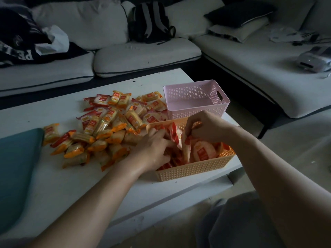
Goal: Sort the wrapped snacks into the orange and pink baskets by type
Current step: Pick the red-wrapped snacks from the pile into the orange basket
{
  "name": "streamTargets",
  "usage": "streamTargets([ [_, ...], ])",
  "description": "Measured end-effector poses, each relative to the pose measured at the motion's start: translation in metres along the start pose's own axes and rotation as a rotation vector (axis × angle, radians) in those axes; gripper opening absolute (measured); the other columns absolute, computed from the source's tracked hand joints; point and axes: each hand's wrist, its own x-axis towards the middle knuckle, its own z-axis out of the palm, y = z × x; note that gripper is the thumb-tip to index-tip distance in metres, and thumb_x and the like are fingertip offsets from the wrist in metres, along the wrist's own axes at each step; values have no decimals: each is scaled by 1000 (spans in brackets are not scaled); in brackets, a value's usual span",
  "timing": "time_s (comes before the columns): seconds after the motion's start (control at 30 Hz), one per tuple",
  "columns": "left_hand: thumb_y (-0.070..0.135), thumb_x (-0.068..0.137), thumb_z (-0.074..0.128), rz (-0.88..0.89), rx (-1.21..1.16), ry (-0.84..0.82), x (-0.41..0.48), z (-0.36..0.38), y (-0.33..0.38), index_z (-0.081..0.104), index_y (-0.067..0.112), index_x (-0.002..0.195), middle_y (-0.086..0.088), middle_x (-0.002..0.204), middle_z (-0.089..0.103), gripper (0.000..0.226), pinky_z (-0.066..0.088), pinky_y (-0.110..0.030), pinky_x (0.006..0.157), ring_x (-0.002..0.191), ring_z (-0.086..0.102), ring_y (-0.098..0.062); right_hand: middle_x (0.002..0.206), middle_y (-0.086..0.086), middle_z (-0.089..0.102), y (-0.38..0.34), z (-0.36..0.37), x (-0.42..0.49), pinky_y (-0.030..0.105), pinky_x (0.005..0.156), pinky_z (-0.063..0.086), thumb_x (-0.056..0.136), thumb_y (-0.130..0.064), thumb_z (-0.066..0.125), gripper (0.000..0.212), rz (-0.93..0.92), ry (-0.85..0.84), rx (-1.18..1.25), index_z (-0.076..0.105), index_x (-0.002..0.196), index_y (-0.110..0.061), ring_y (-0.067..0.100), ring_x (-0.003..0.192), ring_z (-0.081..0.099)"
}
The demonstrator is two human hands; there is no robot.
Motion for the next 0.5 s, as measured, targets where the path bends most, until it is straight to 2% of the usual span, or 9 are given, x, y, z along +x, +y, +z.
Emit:
streamTargets([
  [0.13,24,97,61,17,8,114,5,-4,-2,69,38,118,11,120,51,27,41,-36,95,117,39,-18,85,-12,72,0,0,-2,21,65,56,77,4,64,34,17,1,-37,73,70,-28,6,80,67],
  [0.23,22,100,56,9,5,133,6,-9,-2,67,37,119,11,118,50,27,39,-31,79,116,39,-16,89,-10,70,2,6,-3,13,58,50,80,8,61,31,25,-53,-97,75,78,-20,7,79,66],
  [0.3,16,100,52,49,69,156,6,-9,1,66,36,120,10,119,50,31,37,-31,75,117,39,-16,96,-2,69,4,12,-3,17,58,55,86,12,57,31,57,-115,-54,73,81,-14,12,78,72],
  [0.37,10,99,49,95,115,172,6,-7,3,66,33,119,9,118,50,35,43,-36,77,118,40,-17,100,8,70,3,16,-4,24,57,59,90,15,51,31,87,-157,46,72,86,-7,17,75,76],
  [0.43,9,97,50,120,97,184,8,-3,0,67,31,117,8,115,52,34,49,-42,83,116,43,-18,100,6,69,1,20,-3,29,59,62,89,14,51,31,74,-143,48,73,86,-7,18,77,75],
  [0.5,15,94,54,127,-44,238,10,1,-2,68,31,111,11,107,54,27,51,-45,85,110,50,-17,98,3,69,-1,24,-2,32,68,63,86,12,53,32,60,-135,4,74,85,-13,18,81,72],
])
